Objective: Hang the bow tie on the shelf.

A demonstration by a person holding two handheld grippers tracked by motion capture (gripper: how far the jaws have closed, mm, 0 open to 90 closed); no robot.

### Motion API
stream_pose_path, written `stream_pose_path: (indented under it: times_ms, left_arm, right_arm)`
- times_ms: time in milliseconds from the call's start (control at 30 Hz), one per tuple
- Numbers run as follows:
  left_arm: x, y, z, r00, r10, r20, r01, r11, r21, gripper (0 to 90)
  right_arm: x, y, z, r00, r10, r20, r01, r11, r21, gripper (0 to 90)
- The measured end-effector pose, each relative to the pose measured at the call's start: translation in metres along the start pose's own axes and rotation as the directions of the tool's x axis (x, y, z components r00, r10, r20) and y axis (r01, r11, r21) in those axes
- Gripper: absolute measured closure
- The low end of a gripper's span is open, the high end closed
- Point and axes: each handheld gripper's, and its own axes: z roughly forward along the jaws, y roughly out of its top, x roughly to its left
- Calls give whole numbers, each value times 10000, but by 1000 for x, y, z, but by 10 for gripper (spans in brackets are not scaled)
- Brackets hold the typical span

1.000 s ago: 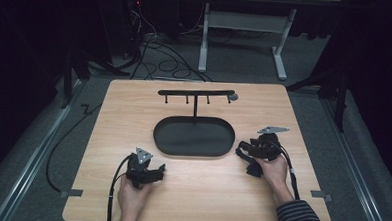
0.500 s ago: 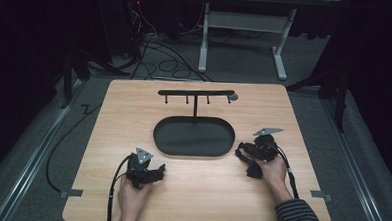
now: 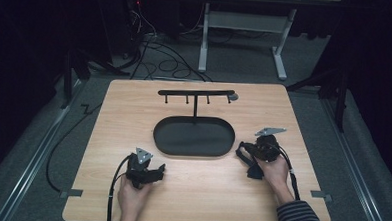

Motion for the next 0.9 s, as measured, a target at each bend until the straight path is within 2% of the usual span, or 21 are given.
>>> stream_pose_path:
  times_ms: [133, 400, 567, 900]
  left_arm:
    - [0, 0, 0, 10000, -1, 1, 1, 10000, 0, 216]
    - [0, 0, 0, 10000, -1, 1, 1, 10000, 0, 216]
    - [0, 0, 0, 10000, 0, 4, 0, 10000, 1, 216]
    - [0, 0, 0, 10000, 2, 2, -2, 10000, 4, 216]
  right_arm:
    - [1, 1, -10, 9999, 24, -129, -29, 9993, -360, 900]
    - [5, 4, -30, 9997, -25, -247, 7, 9973, -733, 900]
    - [9, 8, -46, 9990, -91, -432, 36, 9920, -1261, 900]
    - [14, 11, -53, 9981, -276, -554, 186, 9874, -1570, 900]
